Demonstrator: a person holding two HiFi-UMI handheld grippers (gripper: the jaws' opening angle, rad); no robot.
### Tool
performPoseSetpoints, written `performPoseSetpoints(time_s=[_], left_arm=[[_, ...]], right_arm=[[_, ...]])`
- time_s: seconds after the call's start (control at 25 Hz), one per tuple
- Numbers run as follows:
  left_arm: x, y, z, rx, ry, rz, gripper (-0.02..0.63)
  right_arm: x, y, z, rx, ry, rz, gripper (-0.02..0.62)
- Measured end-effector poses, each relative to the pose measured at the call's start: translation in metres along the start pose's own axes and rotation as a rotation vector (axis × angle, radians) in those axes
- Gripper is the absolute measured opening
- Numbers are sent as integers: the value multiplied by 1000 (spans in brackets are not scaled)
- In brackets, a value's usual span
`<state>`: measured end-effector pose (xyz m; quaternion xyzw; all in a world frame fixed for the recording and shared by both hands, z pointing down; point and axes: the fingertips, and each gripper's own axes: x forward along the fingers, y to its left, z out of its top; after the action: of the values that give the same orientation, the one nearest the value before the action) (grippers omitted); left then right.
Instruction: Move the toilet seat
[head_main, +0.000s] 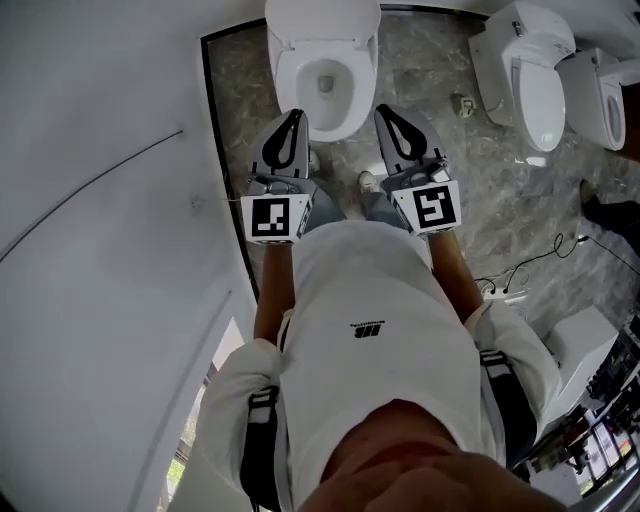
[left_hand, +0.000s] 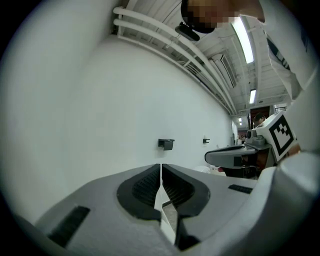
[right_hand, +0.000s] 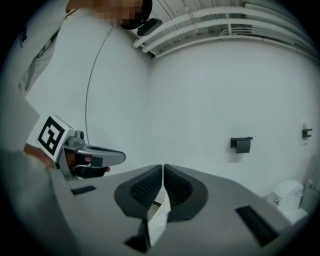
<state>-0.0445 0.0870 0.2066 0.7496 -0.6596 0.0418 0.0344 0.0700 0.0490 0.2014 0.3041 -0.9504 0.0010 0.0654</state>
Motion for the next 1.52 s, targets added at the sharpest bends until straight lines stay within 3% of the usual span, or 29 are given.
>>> performPoseSetpoints(time_s=[0.48,0.72,1.52], left_arm=[[18,54,-35,-20,49,-163,34],[30,68,-63,-37,102,-228,35],[70,73,-164,-37,230,-240,35]], right_arm=[[37,20,-36,38,103,-173,32],[50,22,-63,110,150,-246,32],[68,-3,-160,142,310,-283,34]])
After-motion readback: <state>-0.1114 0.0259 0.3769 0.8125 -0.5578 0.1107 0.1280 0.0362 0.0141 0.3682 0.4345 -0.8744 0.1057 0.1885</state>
